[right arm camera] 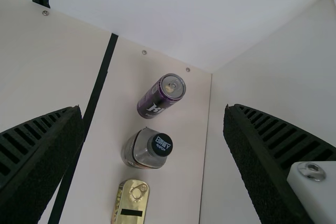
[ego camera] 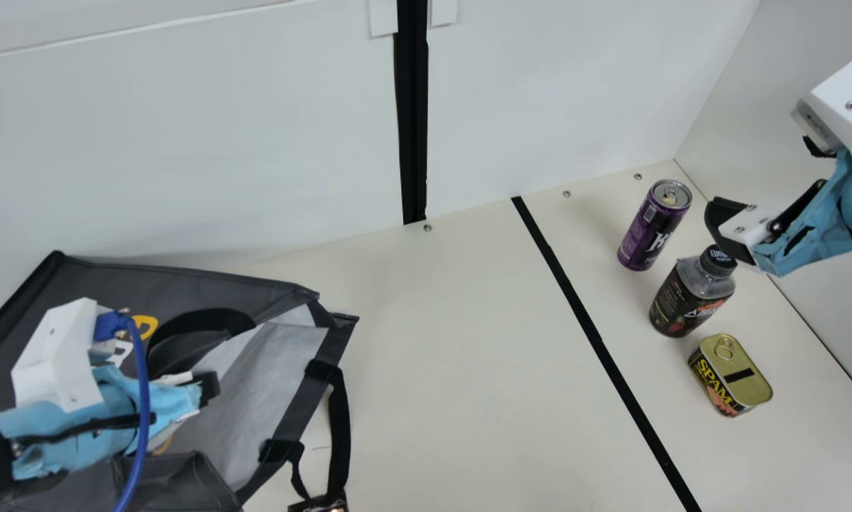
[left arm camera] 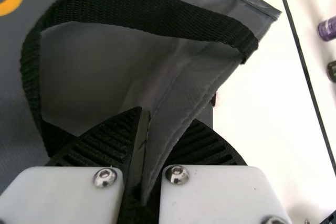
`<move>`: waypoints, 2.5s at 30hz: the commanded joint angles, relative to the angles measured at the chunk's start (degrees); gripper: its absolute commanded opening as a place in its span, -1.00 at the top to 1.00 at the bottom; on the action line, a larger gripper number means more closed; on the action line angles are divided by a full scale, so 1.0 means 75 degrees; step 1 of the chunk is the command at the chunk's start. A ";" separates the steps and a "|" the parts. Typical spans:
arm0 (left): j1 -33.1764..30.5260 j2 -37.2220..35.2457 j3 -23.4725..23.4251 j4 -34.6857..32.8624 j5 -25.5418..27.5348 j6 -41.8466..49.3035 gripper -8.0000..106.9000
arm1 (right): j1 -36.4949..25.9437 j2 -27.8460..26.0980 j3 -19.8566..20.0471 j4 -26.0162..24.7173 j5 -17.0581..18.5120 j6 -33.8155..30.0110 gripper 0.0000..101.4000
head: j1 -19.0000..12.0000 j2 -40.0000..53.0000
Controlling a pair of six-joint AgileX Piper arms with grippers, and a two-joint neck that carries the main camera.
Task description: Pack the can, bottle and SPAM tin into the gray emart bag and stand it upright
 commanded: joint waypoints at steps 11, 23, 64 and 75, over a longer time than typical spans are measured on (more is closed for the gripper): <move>0.0420 0.0204 -0.0153 -0.0563 0.0288 0.0450 1.00 | 0.0000 0.0000 0.0000 0.0000 0.0000 0.0000 -0.87 | -0.0173 -0.0018; 0.0695 0.0287 -0.0228 -0.1000 0.0550 0.0775 1.00 | 0.0000 0.0000 0.0000 0.0000 0.0000 0.0000 -0.87 | -0.0173 -0.0018; 0.0713 0.0277 -0.0227 -0.1007 0.0555 0.0790 1.00 | 0.0000 0.0000 0.0000 0.0000 0.0000 0.0000 -0.87 | -0.0173 -0.0018; 0.0713 0.0277 -0.0227 -0.1007 0.0555 0.0790 1.00 | 0.0450 -0.0050 0.0067 -0.0600 -0.0109 0.0649 -0.87 | -0.0173 -0.0018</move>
